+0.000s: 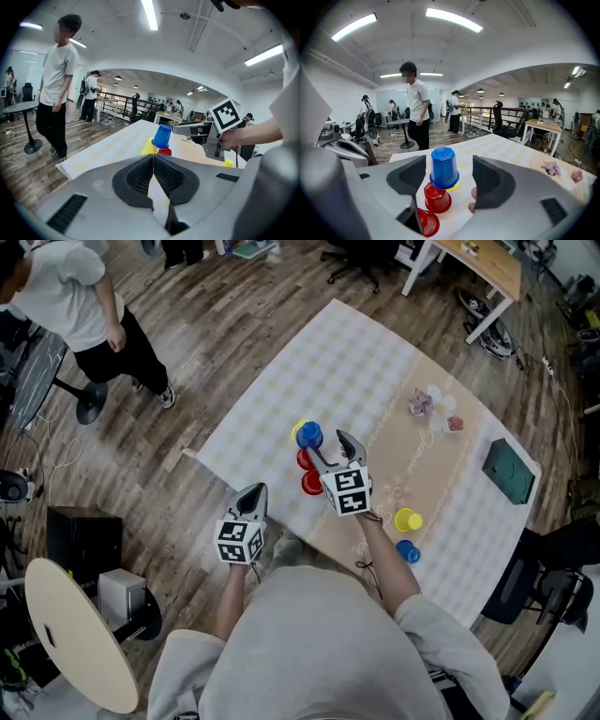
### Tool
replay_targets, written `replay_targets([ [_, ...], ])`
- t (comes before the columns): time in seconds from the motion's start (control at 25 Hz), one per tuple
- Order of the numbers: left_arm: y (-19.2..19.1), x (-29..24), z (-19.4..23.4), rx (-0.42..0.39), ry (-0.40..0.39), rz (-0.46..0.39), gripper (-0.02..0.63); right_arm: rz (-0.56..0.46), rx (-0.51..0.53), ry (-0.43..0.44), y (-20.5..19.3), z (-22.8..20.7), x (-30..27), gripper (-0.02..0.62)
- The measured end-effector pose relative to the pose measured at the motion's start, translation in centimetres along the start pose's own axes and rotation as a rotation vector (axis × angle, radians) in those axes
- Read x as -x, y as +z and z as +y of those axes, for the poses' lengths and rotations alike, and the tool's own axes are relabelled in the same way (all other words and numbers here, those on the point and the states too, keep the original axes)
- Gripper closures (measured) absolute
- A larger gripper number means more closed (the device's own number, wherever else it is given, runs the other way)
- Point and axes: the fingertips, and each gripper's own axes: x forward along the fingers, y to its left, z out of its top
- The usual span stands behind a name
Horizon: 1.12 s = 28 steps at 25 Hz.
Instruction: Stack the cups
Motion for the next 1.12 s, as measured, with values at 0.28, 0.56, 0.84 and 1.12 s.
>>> replay_targets([
  [0.28, 0.8, -2.5, -4.6, -0.069, -0.129, 0.027, 0.591, -0.003, -0.073, -0.12, -2.0, -3.7, 4.7, 0.291],
  [0.56, 1.5, -4.2, -9.4, -0.149, -0.269, 0.064, 0.591, -0.004, -0.157, -0.272, -4.3, -7.2, 10.3, 0.296],
  [0.84, 0.7, -6.5, -14.4, -0.21, -0.399, 0.095, 0.591, 0.003, -0.231, -0.412, -7.9, -10.5, 15.4, 0.296],
  [1.12, -0.4, -7.9, -19.2, -0.264, -0.522, 0.131, 0.591, 0.025, -0.29, -0.535, -11.3, -12.4, 20.8, 0.296],
])
